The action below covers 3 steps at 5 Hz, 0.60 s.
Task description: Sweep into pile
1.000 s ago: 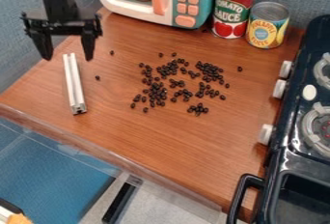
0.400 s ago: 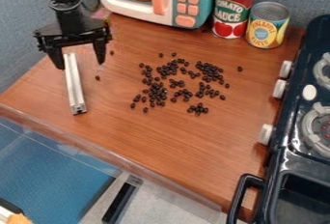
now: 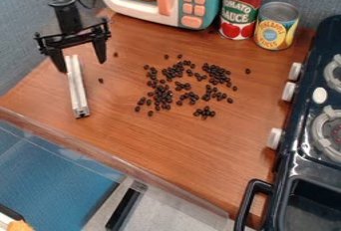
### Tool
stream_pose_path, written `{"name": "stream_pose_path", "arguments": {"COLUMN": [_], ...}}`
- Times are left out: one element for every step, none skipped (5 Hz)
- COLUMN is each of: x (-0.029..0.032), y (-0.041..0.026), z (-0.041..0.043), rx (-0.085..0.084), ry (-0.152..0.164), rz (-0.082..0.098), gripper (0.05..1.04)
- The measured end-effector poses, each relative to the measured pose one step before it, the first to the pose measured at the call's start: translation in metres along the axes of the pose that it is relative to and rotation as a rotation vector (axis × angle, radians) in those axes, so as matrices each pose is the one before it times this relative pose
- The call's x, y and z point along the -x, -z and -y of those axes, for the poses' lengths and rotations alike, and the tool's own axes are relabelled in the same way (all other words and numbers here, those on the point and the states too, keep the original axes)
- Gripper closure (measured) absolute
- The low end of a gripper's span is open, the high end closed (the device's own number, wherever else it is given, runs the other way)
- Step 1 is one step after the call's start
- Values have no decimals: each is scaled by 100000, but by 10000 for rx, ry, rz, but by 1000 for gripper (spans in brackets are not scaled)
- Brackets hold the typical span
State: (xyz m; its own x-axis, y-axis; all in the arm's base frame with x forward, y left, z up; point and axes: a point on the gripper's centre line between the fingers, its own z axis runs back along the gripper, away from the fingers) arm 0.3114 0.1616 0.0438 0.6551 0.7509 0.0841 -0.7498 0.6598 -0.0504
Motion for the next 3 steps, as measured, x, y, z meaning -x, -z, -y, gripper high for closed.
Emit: {"name": "stream_pose_path", "arguments": {"x": [507,1386,586], "y": [321,1066,638], "z": [-552,-633,-334], "rx": [-73,-202,-100], "ry": [178,323,248], "rz": [-248,-370,-35], "gripper": [84,84,134]}}
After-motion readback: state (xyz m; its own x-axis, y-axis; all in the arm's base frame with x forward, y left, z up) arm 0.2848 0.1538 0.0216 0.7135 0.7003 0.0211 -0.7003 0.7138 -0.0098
